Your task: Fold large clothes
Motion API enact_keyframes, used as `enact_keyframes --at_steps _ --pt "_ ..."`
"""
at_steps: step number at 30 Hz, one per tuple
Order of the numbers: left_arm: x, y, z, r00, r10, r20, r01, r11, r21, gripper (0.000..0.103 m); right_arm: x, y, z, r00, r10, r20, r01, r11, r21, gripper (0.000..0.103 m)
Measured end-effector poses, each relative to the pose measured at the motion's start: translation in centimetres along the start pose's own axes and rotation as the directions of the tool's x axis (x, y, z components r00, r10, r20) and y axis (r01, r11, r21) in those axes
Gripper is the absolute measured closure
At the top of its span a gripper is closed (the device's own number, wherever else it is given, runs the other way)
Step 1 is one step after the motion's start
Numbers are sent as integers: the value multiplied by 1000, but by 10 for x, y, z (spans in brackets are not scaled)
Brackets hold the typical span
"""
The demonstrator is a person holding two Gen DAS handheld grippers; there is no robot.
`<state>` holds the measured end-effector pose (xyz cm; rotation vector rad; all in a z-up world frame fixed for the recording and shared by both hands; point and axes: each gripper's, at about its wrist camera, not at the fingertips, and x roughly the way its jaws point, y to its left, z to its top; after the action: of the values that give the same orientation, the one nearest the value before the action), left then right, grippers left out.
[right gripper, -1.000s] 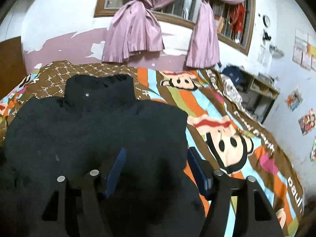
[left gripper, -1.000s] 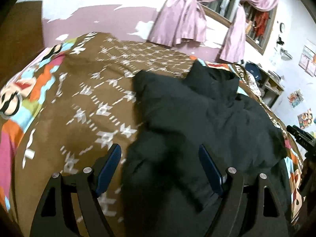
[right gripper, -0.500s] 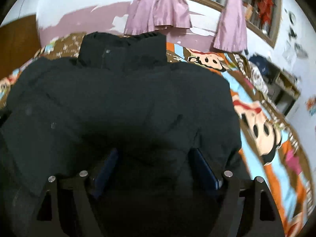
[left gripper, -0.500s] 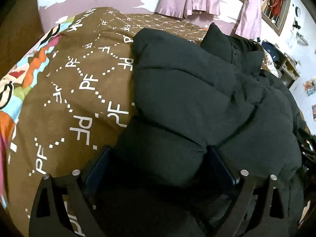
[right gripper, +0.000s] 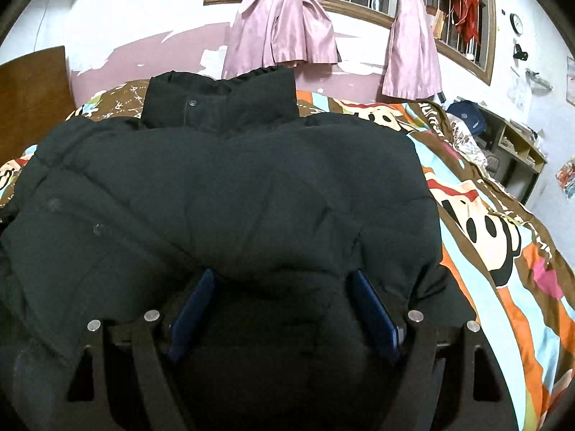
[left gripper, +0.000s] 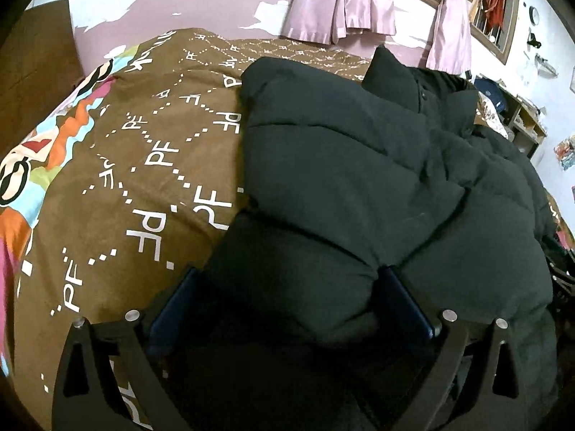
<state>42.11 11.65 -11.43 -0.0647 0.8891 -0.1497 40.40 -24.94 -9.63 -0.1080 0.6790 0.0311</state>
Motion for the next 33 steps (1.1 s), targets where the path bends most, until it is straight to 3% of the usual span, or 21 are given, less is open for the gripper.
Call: enact_keyframes --at_steps 4,8,12,14,17,21,24,27,30,33 --pt "-8 6 3 999 -38 14 38 999 -37 5 -3 4 0 999 -33 11 33 999 -16 23" --pt "-33 6 8 994 -45 104 52 997 -62 5 -7 2 -1 998 -59 33 59 998 -5 14" --pt "-70 -16 22 976 -78 203 80 997 -1 5 -3 -12 1 1000 16 14 -17 999 47 7" --pt "-81 -33 35 979 -108 173 97 993 69 5 -4 -16 1 998 55 20 -57 996 70 1" --pt "-87 -53 63 990 -115 85 103 986 133 5 -5 -13 2 999 47 7 -48 996 70 0" --pt "-79 -65 100 991 -132 -35 134 990 35 5 -12 -16 20 991 93 -101 -84 992 91 0" --pt "-81 -72 118 981 -191 -6 191 981 -16 5 -28 -25 42 981 172 -89 -159 977 140 0" --pt "-77 -74 126 979 -203 36 204 979 -29 5 -35 -33 81 981 184 -62 -175 975 137 0" --pt "-66 -66 132 967 -247 55 251 965 -80 5 -16 -43 113 978 197 -74 -179 964 199 0" --pt "-49 -54 138 970 -237 52 241 962 -124 5 18 -49 141 975 199 -99 -169 953 250 0"
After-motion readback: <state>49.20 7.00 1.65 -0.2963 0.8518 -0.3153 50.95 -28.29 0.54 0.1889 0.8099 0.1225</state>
